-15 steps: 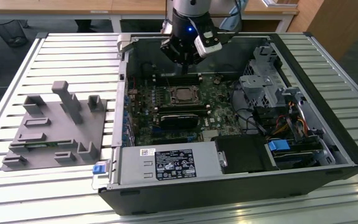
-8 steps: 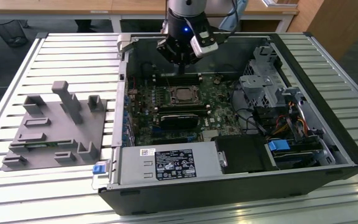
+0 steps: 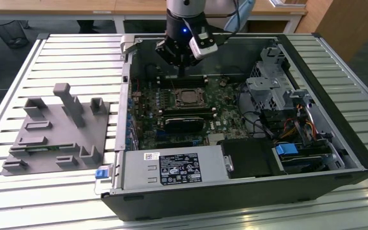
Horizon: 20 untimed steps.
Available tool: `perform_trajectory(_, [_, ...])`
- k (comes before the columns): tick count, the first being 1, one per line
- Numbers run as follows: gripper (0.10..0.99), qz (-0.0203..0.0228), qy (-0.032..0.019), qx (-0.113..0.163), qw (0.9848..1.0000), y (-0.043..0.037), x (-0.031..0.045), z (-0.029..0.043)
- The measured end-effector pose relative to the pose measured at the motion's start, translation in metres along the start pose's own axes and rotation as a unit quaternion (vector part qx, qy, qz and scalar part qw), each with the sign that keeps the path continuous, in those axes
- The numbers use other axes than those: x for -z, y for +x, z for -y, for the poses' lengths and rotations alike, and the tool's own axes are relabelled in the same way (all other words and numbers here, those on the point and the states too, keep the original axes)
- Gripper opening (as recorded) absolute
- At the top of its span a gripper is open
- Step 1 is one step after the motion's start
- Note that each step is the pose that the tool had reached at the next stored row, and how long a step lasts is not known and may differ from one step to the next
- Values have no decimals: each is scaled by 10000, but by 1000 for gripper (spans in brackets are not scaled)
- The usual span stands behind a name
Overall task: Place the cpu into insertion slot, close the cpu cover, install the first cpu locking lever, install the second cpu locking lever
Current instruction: 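Install the first cpu locking lever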
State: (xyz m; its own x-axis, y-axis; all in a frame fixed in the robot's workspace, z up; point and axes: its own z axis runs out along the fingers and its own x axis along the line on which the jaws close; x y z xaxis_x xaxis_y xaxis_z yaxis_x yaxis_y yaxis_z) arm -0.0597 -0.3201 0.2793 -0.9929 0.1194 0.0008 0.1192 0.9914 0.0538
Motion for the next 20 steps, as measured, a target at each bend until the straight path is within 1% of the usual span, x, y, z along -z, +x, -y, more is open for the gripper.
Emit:
perform_trajectory(6, [106,0,-1,11,10000,102,-8,12])
perform_trajectory(9, [106,0,-1,30,10000,158,-32,21])
perform_trajectory(14, [106,-11,-4,233,9997,183,-76,26])
perform_trajectory(20, [106,-10,-5,237,9997,258,-89,35])
